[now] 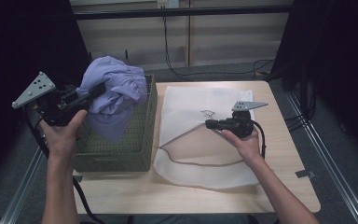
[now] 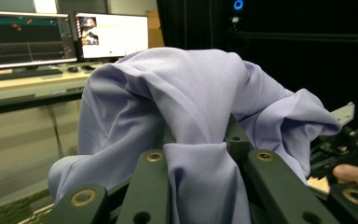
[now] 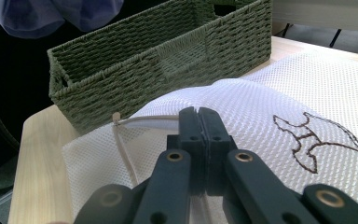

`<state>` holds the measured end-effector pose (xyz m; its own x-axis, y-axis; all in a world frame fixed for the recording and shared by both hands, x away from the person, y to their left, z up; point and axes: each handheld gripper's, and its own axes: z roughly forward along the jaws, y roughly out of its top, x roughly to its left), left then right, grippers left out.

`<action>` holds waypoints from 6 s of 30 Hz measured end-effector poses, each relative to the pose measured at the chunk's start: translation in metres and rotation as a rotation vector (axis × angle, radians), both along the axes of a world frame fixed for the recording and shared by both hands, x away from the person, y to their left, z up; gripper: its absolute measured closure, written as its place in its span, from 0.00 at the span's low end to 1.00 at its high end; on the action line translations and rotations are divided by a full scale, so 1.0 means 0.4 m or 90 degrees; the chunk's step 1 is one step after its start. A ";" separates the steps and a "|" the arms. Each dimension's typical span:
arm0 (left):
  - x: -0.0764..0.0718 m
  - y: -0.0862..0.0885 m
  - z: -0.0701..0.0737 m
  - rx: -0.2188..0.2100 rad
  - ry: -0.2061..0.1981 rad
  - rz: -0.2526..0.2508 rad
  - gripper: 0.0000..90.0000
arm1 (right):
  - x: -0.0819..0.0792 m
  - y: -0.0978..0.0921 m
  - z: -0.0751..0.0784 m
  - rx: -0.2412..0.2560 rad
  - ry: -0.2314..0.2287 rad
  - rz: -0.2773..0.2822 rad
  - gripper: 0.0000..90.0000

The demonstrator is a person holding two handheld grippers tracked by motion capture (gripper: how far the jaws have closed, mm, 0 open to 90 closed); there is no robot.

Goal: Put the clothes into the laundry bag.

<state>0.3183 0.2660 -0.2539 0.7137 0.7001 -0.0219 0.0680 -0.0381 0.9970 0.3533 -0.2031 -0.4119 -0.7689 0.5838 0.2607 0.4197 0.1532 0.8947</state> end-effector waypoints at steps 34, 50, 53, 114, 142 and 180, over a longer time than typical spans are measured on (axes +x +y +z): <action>-0.079 -0.170 0.038 0.037 -0.017 -0.130 0.86 | 0.004 -0.001 -0.001 0.003 -0.001 0.003 1.00; -0.096 -0.266 0.013 0.072 0.006 -0.173 0.86 | 0.004 0.001 0.001 0.006 -0.004 0.005 1.00; -0.095 -0.285 0.002 0.081 0.013 -0.185 0.86 | 0.004 0.001 0.001 0.006 -0.003 0.005 1.00; -0.068 -0.518 -0.292 0.224 0.158 -0.317 0.86 | 0.003 0.000 -0.002 0.007 0.000 0.007 1.00; -0.055 -0.561 -0.387 0.280 0.204 -0.323 0.85 | 0.000 0.000 0.001 0.007 -0.001 0.005 1.00; 0.017 -0.601 -0.561 0.380 0.267 -0.257 0.78 | -0.008 0.008 -0.001 -0.004 -0.001 0.017 1.00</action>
